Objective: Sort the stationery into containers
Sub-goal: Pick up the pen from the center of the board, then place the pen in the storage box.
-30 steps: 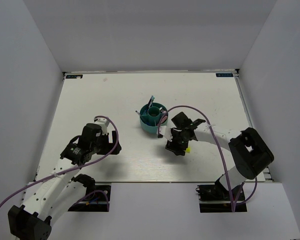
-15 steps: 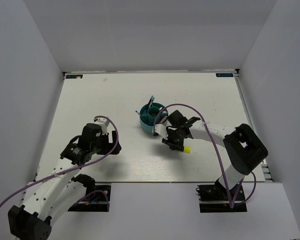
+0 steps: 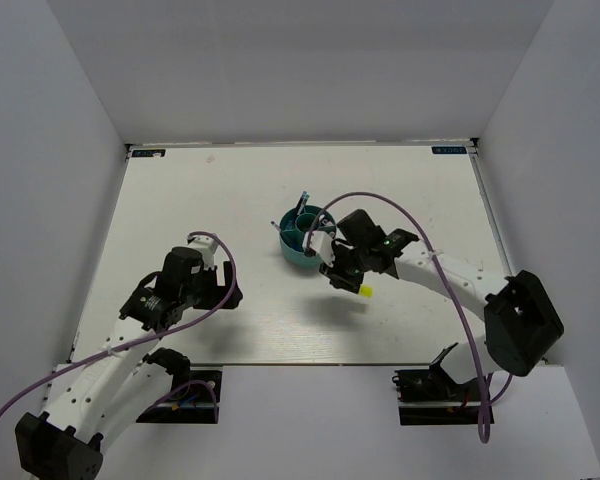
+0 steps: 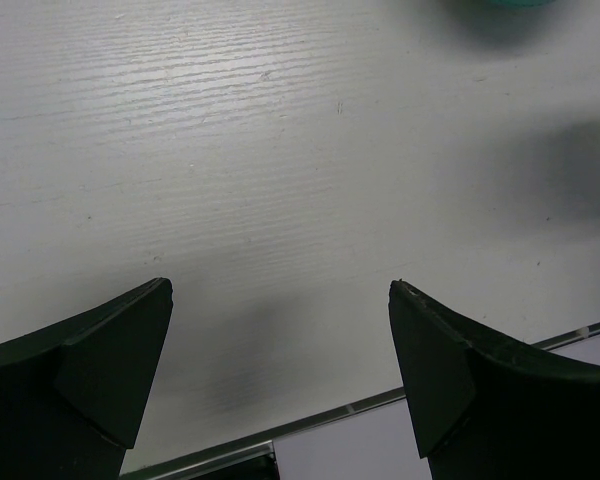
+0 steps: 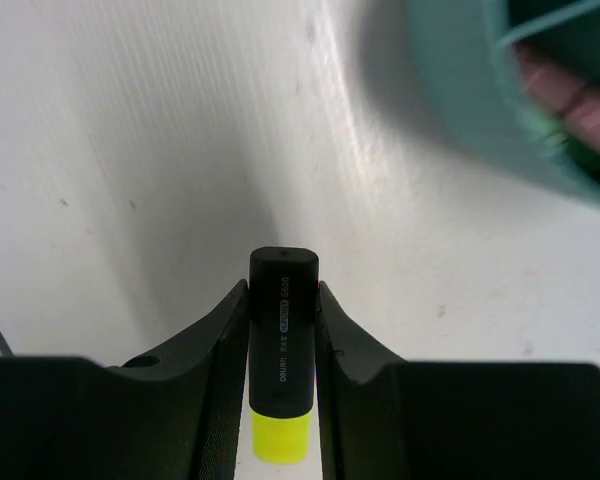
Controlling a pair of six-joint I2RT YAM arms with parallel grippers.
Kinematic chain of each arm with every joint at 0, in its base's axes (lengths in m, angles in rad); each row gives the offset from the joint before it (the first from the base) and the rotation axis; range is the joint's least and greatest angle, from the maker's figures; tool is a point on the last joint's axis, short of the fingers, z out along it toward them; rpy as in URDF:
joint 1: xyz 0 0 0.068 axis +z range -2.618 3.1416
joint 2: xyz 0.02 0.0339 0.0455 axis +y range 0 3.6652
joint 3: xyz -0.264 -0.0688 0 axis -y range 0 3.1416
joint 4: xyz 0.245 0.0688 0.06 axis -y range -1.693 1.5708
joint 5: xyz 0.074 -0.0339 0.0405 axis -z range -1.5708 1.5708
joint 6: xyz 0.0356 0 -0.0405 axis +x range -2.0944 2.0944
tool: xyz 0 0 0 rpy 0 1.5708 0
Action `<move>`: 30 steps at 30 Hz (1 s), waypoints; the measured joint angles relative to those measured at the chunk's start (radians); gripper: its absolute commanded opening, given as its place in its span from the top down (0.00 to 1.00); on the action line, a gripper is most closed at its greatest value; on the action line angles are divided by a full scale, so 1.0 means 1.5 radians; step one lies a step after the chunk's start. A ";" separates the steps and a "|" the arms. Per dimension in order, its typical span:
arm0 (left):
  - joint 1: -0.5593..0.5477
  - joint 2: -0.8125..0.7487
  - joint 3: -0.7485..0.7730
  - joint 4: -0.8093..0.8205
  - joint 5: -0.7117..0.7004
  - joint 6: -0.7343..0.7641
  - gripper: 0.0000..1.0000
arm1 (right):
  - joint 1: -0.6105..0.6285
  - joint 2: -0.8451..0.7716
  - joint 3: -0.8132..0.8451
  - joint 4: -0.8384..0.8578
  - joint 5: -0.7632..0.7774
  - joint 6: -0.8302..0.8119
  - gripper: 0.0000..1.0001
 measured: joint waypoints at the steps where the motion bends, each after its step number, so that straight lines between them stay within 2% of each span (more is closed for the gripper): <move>1: 0.000 0.001 0.000 0.000 0.000 0.000 0.00 | 0.002 -0.007 0.014 -0.001 -0.005 0.007 1.00; 10: 0.000 -0.005 -0.001 0.001 -0.001 0.005 0.00 | 0.010 -0.014 0.208 0.027 -0.028 0.072 1.00; 17: 0.000 -0.009 -0.001 0.006 -0.006 0.008 0.00 | 0.011 0.126 0.386 0.086 -0.033 0.181 1.00; 30: 0.000 -0.005 -0.001 0.010 -0.013 0.012 0.00 | -0.004 0.248 0.442 0.178 -0.017 0.236 1.00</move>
